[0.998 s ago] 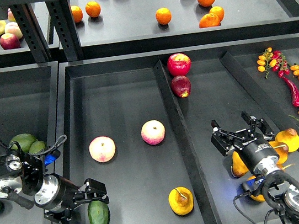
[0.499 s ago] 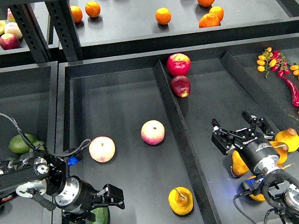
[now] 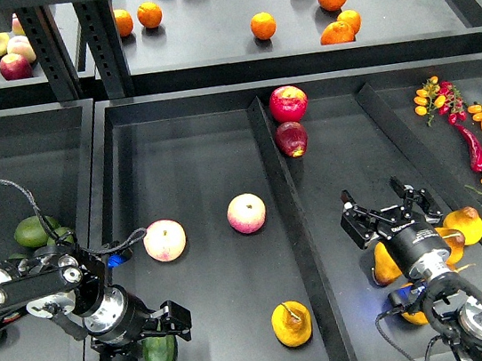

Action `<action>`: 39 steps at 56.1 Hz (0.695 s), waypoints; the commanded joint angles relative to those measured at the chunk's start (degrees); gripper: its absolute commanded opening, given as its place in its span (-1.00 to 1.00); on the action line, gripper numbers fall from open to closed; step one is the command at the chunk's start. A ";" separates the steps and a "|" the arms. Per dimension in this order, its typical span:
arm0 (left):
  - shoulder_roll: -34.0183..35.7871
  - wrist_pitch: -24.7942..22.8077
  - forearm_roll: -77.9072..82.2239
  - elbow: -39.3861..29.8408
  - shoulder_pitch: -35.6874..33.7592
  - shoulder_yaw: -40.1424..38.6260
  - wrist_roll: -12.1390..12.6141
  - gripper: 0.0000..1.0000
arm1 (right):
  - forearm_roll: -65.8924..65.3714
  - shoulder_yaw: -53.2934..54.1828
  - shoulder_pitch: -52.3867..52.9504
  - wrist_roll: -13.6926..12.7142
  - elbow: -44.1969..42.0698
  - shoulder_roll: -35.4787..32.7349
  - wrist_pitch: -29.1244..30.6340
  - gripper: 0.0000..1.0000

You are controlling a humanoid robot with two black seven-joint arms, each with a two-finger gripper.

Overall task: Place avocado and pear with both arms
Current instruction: 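Lower the left gripper onto the green avocado and close it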

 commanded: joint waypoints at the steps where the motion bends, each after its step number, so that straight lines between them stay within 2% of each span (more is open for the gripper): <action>1: -0.02 0.00 0.16 0.65 -0.01 0.14 0.00 0.99 | 0.00 -0.12 0.00 0.00 0.21 0.00 0.00 0.99; 39: -3.98 0.00 0.78 5.92 0.26 2.95 0.00 0.99 | 0.70 0.06 0.00 0.00 1.53 0.00 0.00 0.99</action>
